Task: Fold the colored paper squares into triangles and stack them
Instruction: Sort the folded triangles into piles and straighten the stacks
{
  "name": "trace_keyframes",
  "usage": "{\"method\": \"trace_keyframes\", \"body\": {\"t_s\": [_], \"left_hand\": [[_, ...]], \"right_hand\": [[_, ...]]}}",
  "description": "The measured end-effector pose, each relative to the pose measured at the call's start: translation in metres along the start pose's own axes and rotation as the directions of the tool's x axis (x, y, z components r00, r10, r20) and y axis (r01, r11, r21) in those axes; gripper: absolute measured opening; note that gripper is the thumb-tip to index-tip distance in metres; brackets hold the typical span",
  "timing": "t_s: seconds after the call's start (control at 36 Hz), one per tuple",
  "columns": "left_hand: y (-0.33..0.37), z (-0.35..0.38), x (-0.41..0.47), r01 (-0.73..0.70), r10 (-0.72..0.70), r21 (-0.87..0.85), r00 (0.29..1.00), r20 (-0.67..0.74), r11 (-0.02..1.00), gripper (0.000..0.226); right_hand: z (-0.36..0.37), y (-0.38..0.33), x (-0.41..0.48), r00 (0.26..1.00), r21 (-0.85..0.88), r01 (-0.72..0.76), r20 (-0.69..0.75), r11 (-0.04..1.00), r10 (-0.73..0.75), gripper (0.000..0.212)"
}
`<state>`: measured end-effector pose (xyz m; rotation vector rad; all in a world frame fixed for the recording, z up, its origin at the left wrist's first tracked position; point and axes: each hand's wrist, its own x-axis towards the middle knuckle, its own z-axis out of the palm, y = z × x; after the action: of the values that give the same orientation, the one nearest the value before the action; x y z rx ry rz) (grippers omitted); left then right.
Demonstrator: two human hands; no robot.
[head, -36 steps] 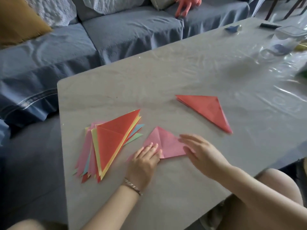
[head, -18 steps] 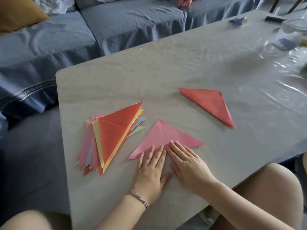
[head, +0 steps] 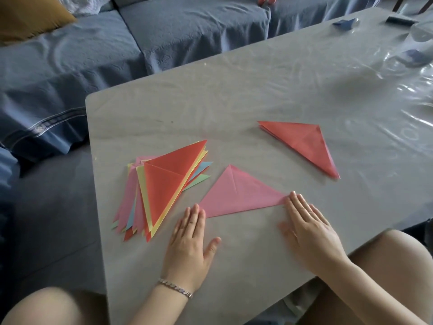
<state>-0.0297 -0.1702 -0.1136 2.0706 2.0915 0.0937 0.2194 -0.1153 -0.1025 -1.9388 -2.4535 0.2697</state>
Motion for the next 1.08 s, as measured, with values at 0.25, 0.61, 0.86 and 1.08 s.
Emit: {"method": "trace_keyframes", "body": {"t_s": [0.25,0.61,0.86,1.08], "left_hand": [[0.004,-0.007,0.006,0.023,-0.024,-0.013,0.995,-0.101,1.000,0.071],[-0.030,-0.050,0.046,0.081,-0.123,-0.117,0.898,-0.422,0.990,0.037],[-0.039,-0.047,0.060,0.248,-0.276,-0.159,0.942,-0.190,0.956,0.033],[-0.033,-0.062,0.056,0.103,-0.073,0.108,0.966,-0.247,0.989,0.055]], "right_hand": [[-0.039,-0.025,0.040,0.999,0.241,-0.031,-0.001,0.970,0.032,0.056],[-0.035,-0.053,0.082,0.928,0.284,-0.294,0.313,0.913,0.201,0.053],[-0.023,-0.030,0.050,0.982,0.578,-0.190,0.127,0.793,0.143,0.021],[-0.037,0.024,0.076,0.888,0.779,0.043,-0.317,0.626,0.333,0.054]]}}
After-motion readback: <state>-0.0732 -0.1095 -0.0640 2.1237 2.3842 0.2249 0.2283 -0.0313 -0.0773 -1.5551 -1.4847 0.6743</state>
